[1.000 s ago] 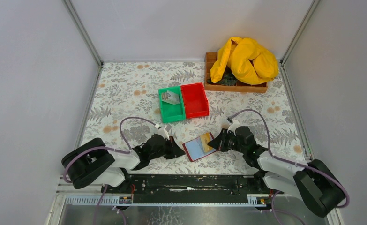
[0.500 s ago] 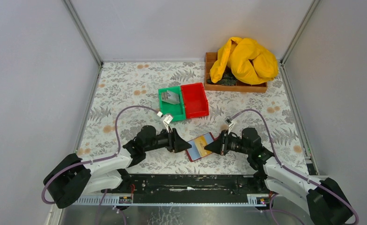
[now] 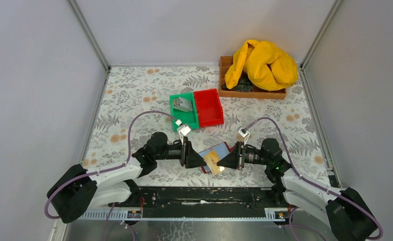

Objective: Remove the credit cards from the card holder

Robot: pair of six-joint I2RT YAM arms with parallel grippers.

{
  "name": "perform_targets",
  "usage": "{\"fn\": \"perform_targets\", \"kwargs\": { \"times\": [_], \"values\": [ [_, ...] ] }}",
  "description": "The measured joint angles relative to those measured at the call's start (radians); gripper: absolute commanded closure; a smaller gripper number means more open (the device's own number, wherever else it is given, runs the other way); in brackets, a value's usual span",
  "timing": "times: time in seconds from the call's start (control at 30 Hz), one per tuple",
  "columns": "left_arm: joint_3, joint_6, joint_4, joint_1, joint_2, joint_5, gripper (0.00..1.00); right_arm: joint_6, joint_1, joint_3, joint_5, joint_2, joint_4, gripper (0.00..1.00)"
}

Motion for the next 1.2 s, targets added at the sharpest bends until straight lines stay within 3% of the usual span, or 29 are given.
{"fn": "perform_targets", "kwargs": {
  "times": [0.2, 0.37, 0.73, 1.2],
  "values": [
    [0.000, -0.014, 0.024, 0.000, 0.020, 0.009, 0.46, 0.031, 0.000, 0.000, -0.037, 0.058, 0.067, 1.00],
    [0.000, -0.021, 0.050, 0.006, 0.021, 0.008, 0.58, 0.038, 0.000, 0.000, -0.047, 0.078, 0.089, 1.00],
    [0.010, -0.042, 0.101, 0.006, 0.053, 0.015, 0.63, 0.046, 0.000, -0.006, -0.064, 0.118, 0.144, 1.00],
    [0.010, -0.092, 0.176, 0.008, 0.093, 0.042, 0.91, 0.052, 0.000, -0.016, -0.067, 0.137, 0.180, 1.00]
  ]
}}
